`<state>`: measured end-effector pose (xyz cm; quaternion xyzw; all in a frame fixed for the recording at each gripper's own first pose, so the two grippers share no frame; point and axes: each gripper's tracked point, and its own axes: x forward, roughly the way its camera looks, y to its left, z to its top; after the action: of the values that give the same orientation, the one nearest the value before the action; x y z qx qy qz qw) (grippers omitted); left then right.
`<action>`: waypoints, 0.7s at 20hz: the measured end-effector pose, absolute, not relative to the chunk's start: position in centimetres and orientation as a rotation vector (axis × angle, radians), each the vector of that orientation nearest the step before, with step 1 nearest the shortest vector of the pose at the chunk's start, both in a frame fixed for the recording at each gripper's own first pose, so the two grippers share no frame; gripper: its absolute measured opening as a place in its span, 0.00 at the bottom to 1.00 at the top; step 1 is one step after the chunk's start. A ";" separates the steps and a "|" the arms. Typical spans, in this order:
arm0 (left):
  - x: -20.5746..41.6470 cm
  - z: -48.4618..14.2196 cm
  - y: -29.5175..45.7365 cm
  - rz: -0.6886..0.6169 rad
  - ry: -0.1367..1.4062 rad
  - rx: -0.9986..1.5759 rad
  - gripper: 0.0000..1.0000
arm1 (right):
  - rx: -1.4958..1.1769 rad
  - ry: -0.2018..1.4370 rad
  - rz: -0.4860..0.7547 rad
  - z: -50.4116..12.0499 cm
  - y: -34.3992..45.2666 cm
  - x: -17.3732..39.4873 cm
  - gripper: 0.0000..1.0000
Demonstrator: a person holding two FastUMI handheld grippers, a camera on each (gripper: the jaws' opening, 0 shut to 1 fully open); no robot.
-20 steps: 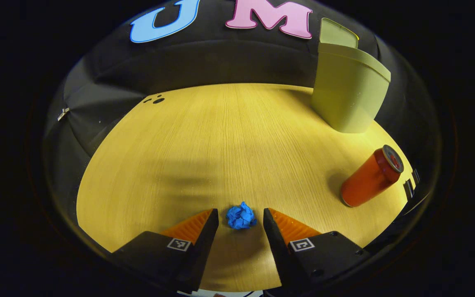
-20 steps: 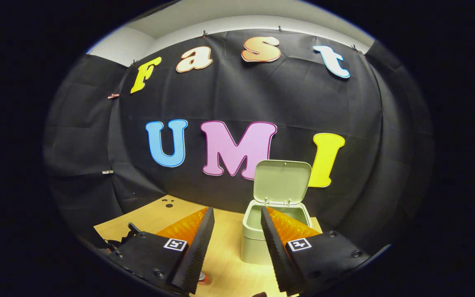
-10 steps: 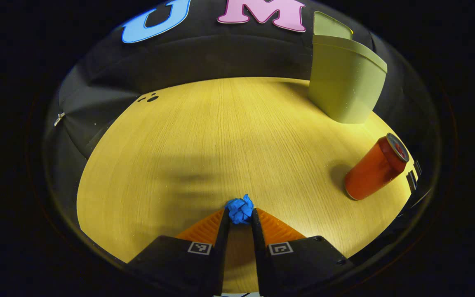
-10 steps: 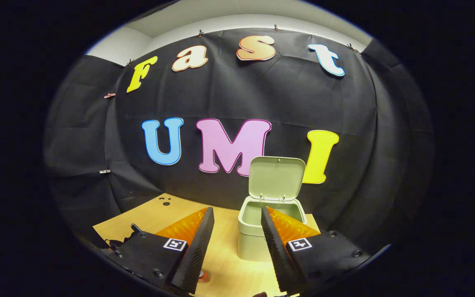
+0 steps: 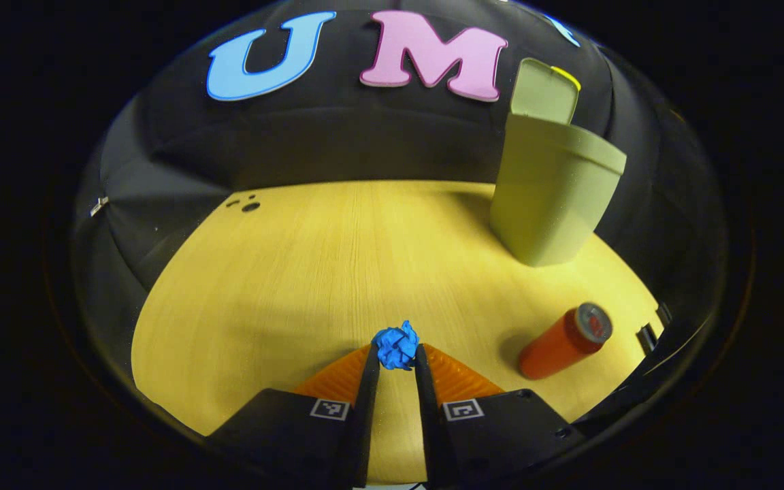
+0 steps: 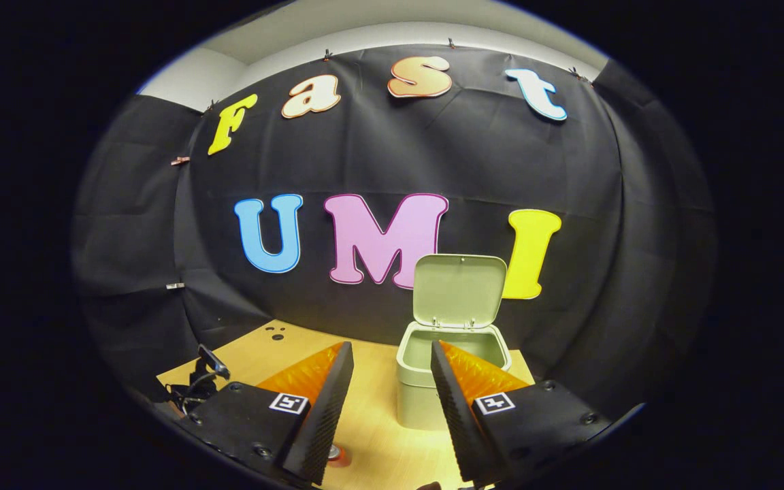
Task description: Press the lid of the desktop garbage bin to open it, pick up the crumpled paper on the desktop and throw it into the bin, then pick up the pop can on the desktop and drop it into the bin, and finally close the garbage bin lid.
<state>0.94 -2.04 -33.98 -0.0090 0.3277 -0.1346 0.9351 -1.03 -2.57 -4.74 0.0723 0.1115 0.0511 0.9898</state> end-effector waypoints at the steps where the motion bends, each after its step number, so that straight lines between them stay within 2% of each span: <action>1: 1.4 -32.5 -2.7 -0.286 0.636 -0.019 0.35 | 0.151 0.226 0.105 -4.9 -2.4 -1.1 0.73; 2: 2.0 -30.8 -3.4 -0.298 0.600 -0.019 0.39 | 0.154 0.229 0.108 -5.1 -2.3 -1.1 0.73; 3: 2.6 -29.1 -4.0 -0.309 0.566 -0.024 0.35 | 0.155 0.236 0.108 -5.5 -2.3 -1.2 0.76; 6: 4.3 -24.1 -6.1 -0.336 0.476 -0.065 0.36 | 0.173 0.258 0.113 -6.7 -1.8 -1.5 0.82; 7: 4.9 -22.3 -6.7 -0.342 0.443 -0.083 0.31 | 0.181 0.266 0.114 -7.2 -1.6 -1.6 0.83; 8: 5.5 -20.6 -7.3 -0.346 0.412 -0.099 0.40 | 0.189 0.276 0.114 -7.6 -1.4 -1.9 0.84; 9: 5.7 -19.2 -7.6 -0.354 0.387 -0.113 0.35 | 0.195 0.285 0.114 -8.1 -1.2 -2.1 0.87; 11: 6.5 -16.0 -8.6 -0.372 0.329 -0.139 0.39 | 0.199 0.300 0.107 -8.9 -1.2 -2.4 0.92; 12: 7.1 -14.3 -9.1 -0.382 0.300 -0.141 0.35 | 0.199 0.306 0.105 -9.1 -1.2 -2.6 0.93; 14: 8.3 -12.1 -10.6 -0.407 0.249 -0.135 0.35 | 0.200 0.312 0.101 -9.3 -1.2 -3.0 0.93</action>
<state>8.28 -10.58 -12.10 -0.0670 0.1232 -0.2016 0.9694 -3.03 -1.21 -9.30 0.0996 0.1551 0.0500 0.9816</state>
